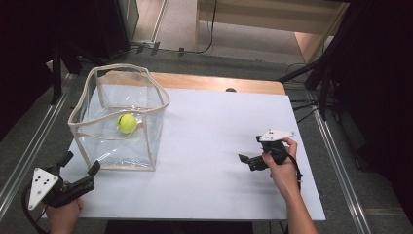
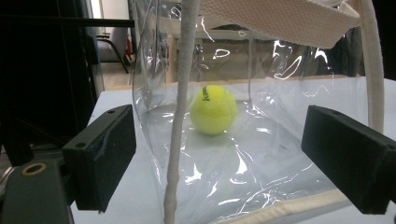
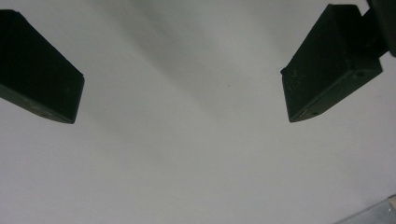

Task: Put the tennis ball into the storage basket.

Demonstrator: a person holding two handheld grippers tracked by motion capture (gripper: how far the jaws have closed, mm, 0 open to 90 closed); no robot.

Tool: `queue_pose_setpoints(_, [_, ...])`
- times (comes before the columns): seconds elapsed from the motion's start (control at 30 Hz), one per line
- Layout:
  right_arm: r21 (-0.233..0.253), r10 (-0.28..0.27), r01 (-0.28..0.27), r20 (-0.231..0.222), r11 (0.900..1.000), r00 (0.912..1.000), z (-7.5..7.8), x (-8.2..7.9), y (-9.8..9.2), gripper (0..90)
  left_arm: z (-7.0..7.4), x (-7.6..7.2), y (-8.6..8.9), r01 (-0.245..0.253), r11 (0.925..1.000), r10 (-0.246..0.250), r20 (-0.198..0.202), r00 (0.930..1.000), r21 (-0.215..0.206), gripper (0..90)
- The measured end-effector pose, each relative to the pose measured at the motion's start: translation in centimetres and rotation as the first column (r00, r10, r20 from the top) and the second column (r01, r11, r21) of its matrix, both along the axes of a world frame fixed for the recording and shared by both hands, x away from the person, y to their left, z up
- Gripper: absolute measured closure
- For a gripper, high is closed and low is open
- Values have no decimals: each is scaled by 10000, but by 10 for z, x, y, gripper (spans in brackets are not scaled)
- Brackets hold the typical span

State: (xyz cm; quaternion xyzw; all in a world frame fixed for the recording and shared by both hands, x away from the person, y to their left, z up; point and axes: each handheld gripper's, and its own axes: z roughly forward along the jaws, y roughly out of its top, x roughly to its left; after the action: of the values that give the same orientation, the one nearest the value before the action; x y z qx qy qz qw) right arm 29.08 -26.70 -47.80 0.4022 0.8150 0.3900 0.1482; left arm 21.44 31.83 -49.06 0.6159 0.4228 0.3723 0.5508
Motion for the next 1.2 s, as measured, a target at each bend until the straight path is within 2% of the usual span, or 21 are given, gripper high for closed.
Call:
queue_pose_setpoints(0.27, [247,-510,507,96,9984,9987,-10,-17,-23,0,0,0,0,9,10000,-9,-4,10000,96,103])
queue_pose_setpoints(0.4, [405,-691,683,186,9968,9974,-16,-29,-36,0,0,0,1,-18,10000,19,17,10000,-66,103])
queue_pose_setpoints(0.57, [536,-976,967,136,9939,9951,-22,-41,-48,0,0,-1,-1,-26,10000,26,51,10000,62,103])
queue_pose_setpoints(0.67, [591,-1041,1027,202,9929,9944,-24,-46,-54,0,0,-1,-1,-31,10000,30,91,10000,72,103])
queue_pose_setpoints(0.87, [1012,-1146,1093,483,9888,9922,-26,-61,-68,0,0,-1,0,-37,10000,36,86,10000,82,103])
queue_pose_setpoints(1.13, [1308,-1699,1597,706,9785,9829,-32,-82,-85,0,0,-2,-1,-76,9999,75,142,9999,117,103])
queue_pose_setpoints(1.17, [1517,-1814,1688,736,9739,9806,-34,-87,-89,0,-1,-2,-1,-86,9999,84,167,9998,126,103])
queue_pose_setpoints(1.2, [1517,-1814,1688,736,9739,9806,-34,-87,-89,0,-1,-2,-1,-86,9999,84,167,9998,126,103])
